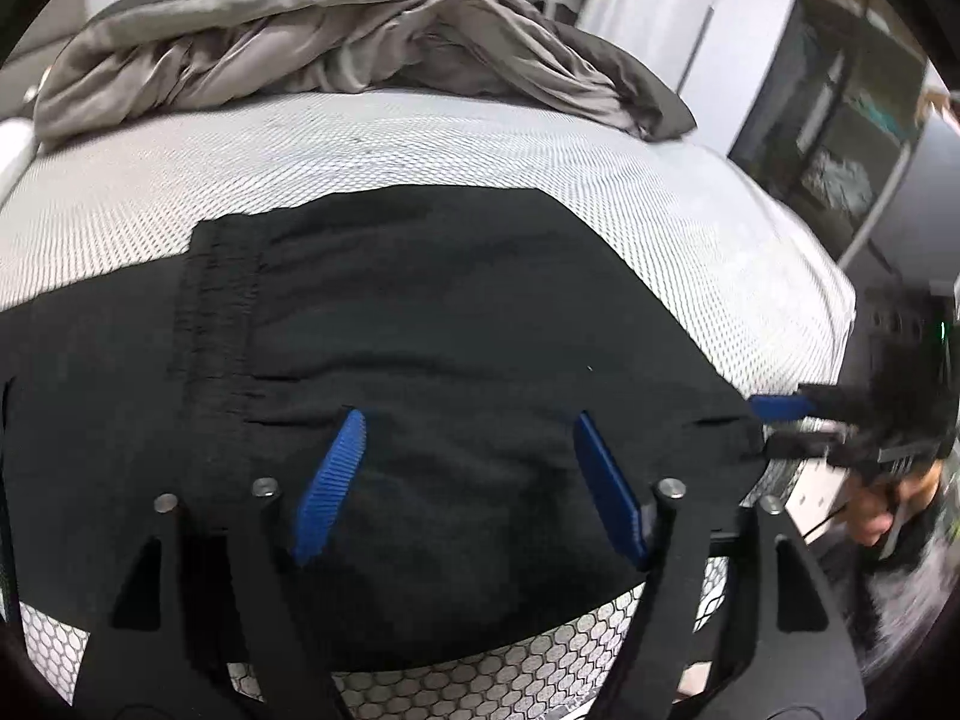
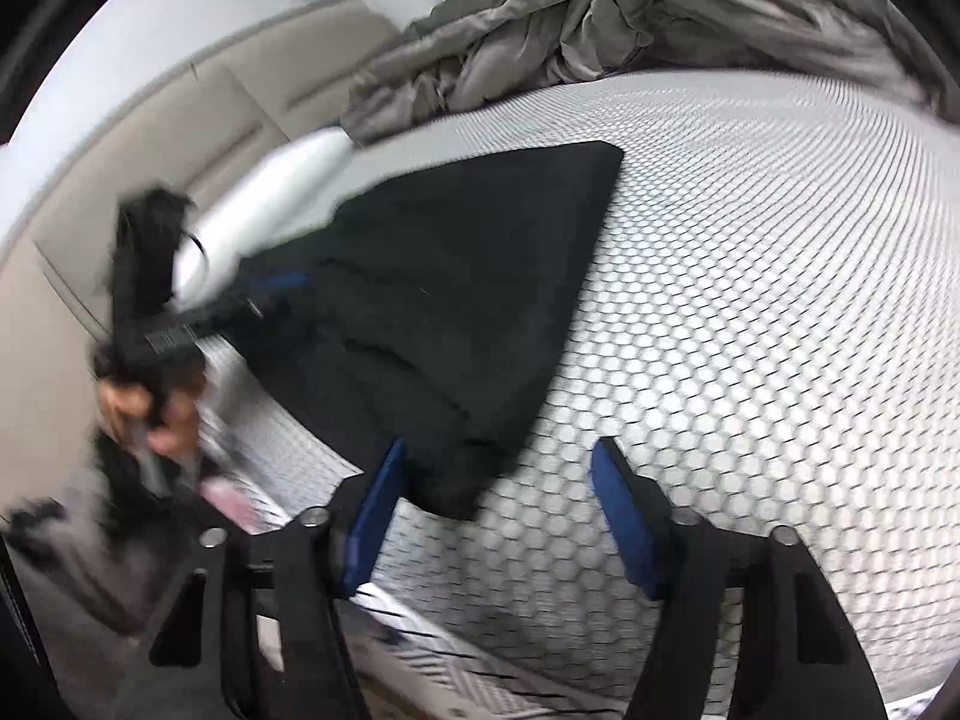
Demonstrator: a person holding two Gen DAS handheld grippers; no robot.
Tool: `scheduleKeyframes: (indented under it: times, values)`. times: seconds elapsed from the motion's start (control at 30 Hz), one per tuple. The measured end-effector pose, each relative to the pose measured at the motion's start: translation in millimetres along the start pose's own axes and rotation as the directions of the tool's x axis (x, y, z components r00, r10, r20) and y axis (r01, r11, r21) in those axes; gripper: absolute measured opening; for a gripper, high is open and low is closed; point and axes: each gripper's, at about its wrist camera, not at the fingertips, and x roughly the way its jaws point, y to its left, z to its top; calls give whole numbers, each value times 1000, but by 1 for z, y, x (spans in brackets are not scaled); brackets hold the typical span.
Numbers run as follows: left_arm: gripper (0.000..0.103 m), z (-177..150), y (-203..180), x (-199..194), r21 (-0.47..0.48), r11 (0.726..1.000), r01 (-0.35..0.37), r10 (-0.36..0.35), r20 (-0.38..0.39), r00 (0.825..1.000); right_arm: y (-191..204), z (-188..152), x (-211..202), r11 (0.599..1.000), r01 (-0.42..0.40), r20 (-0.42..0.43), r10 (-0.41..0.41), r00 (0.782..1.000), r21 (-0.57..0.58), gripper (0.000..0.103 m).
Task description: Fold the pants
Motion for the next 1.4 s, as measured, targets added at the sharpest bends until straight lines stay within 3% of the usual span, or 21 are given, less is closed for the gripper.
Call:
scheduleKeyframes:
  times: [0.1,0.17,0.3,0.37,0.47,0.53,0.6,0.7,0.77,0.83,1.0,1.1,1.17,1.23,1.3,1.33,1.4]
  values:
    - [74,-7,-12,3,38,999,-4,5,-24,1000,-8,4,15,992,-75,-32,78,996,98,33]
    - [75,-11,-15,6,51,999,-8,10,-38,999,-12,5,23,989,-66,-50,73,996,133,17]
    - [75,-12,-17,13,76,997,-12,16,-47,999,-8,0,10,989,-104,-6,105,994,104,7]
    - [75,-12,-18,14,79,997,-11,15,-48,999,-3,-4,2,990,-108,-4,109,994,92,7]
    - [75,-12,-19,16,89,996,-12,17,-56,998,1,-12,15,998,-43,-91,48,995,54,7]
    - [75,-10,-19,16,91,996,-12,18,-61,998,3,-14,14,999,-38,-100,41,994,33,7]
    - [75,-8,-18,9,83,997,-4,9,-56,998,6,-11,1,999,-50,-64,51,997,20,8]
    - [76,-3,-15,-9,77,997,16,-15,-14,1000,9,-1,-28,999,-39,97,38,995,7,13]
    - [76,-1,-16,-19,91,995,33,-35,29,999,13,6,-32,1000,2,178,-2,984,4,13]
    - [76,0,-22,-14,113,993,37,-38,6,999,28,18,-21,997,76,204,-70,976,-21,13]
    - [76,-14,-33,16,221,975,9,13,-100,995,85,39,52,981,113,120,-94,988,-156,14]
    - [75,-24,-19,12,222,973,65,-39,-120,992,100,34,96,960,125,16,-125,992,-250,14]
    - [75,-31,-10,1,217,972,93,-71,-107,992,97,24,99,942,148,14,-150,989,-301,14]
    - [75,-39,-1,-11,219,972,86,-66,-98,993,90,13,84,883,280,75,-272,959,-377,14]
    - [75,-43,4,-19,209,972,102,-82,-102,991,71,3,67,840,410,126,-391,912,-357,17]
    - [75,-45,6,-21,209,973,103,-81,-108,991,52,0,55,852,425,112,-411,905,-306,20]
    - [75,-44,4,-26,221,972,79,-56,-109,992,34,-1,37,889,394,104,-380,919,-232,24]
